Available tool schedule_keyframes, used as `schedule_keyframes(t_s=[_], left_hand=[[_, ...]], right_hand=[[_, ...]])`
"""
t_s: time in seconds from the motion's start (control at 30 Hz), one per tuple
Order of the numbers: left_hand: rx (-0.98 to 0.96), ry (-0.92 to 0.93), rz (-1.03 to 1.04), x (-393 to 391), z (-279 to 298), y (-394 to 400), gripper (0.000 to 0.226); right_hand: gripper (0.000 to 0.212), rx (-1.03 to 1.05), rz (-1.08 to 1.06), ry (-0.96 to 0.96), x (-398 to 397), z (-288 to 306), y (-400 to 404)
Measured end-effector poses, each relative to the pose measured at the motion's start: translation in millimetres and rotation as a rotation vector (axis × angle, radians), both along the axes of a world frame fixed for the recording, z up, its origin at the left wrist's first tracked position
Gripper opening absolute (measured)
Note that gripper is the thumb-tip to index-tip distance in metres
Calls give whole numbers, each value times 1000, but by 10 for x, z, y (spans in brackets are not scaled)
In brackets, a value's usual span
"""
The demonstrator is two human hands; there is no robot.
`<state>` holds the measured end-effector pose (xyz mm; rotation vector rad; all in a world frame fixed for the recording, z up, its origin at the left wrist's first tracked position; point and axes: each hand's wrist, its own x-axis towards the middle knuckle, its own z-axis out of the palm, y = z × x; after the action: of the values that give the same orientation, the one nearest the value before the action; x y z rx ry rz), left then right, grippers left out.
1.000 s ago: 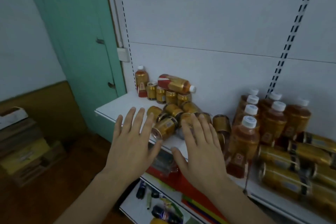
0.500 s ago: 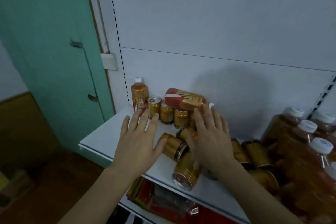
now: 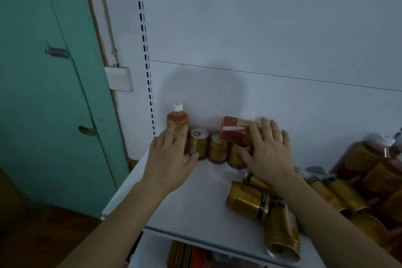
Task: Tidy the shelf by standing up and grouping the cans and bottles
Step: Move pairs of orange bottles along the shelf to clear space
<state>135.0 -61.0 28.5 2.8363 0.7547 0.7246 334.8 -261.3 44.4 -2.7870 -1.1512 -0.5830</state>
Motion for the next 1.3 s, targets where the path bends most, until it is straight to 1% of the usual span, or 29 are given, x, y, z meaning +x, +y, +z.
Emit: schedule_keyframes(t_s=[0.07,0.17,0.33,0.4,0.47,0.53,0.6,0.67,0.77,0.9,0.97,1.03,1.17,1.23,1.3], left_hand=[[-27,-23,-3,90,4,224,93],[-89,-69,8,230,25,486,101],[-171,-76,13,496,89,752,110],[-213,-70,7,584,95,815,109],[-254,-86,0,625,64,864,101],[-297,-127,-13,658,29,909,94],[-344,-157,-34,687,15,958,93],[-355,-164,-62,689,16,993,89],[-377,-163,-117,592,45,1033,84],[-436,-128,-214,275,138,1111,88],[-488,-96,-275,80,178,1143,91],[-529,-53,-337,-106,203,1120,92],[-558,-43,-402,-347,188,1025,94],[-597,-61,-417,-430,162,1018,95],[-633,-70,-446,-487,131,1017,97]], right_hand=[[90,-9,-37,1,87,-25,11],[90,2,-22,-19,202,-58,-3],[91,65,-19,1,402,-66,-83],[88,68,-3,28,471,-81,-109],[84,72,18,69,505,-58,-113],[84,51,24,106,535,13,-105],[86,11,36,113,539,100,-106],[86,6,55,56,474,183,-113],[80,54,120,-105,272,386,-61],[71,72,308,-287,-45,742,92],[69,12,415,-338,-218,870,197],[67,-98,531,-398,-388,898,326],[53,-309,769,-485,-646,645,602],[50,-385,816,-505,-709,480,666],[46,-389,832,-525,-743,364,671]])
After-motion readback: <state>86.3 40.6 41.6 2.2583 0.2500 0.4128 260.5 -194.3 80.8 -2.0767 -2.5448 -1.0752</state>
